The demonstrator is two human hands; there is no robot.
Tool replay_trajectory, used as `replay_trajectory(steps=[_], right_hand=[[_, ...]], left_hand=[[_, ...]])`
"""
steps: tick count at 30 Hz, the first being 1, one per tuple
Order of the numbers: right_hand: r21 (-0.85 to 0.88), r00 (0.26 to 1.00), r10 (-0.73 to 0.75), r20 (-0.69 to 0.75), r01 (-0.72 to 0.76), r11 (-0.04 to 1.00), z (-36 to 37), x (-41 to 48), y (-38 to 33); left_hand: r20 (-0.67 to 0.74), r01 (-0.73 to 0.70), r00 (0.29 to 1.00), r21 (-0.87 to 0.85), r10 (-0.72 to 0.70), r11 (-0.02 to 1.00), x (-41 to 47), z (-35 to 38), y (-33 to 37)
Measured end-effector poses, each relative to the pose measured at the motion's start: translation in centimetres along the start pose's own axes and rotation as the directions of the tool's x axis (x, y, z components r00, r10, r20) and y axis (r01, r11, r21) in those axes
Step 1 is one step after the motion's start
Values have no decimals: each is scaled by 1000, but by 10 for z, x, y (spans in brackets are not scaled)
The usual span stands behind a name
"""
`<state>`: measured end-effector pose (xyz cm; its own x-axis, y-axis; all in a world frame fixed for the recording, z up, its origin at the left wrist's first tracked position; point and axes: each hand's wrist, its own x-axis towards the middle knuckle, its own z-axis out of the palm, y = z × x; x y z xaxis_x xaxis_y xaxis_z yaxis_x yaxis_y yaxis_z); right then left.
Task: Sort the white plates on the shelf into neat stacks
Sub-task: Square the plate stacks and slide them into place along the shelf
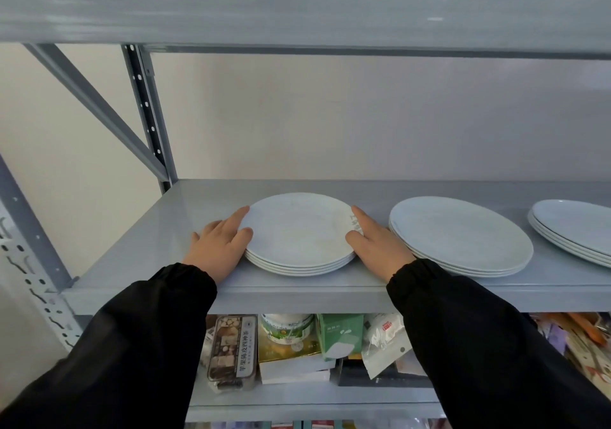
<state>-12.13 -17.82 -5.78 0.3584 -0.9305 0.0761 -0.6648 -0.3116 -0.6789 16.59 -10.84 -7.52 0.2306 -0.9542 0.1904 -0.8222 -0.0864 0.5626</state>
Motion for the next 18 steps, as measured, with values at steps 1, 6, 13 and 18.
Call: replay_trajectory(steps=[1,6,13,18], right_hand=[[-6,1000,3,0,-3,1000,0,0,0],[-11,1000,-3,-3,3,1000,-1,-1,-2],[-25,1000,-9,11,9,1000,-1,0,0],[108,985,-122,-119,135,985,-10,-12,-3]], left_hand=[[0,-2,1000,3,2,1000,0,0,0],[8,-3,1000,10,2,1000,1,0,-2],[8,3,1000,-9,-3,1000,1,-1,-7],[82,71,994,30,-73,997,3,-9,1]])
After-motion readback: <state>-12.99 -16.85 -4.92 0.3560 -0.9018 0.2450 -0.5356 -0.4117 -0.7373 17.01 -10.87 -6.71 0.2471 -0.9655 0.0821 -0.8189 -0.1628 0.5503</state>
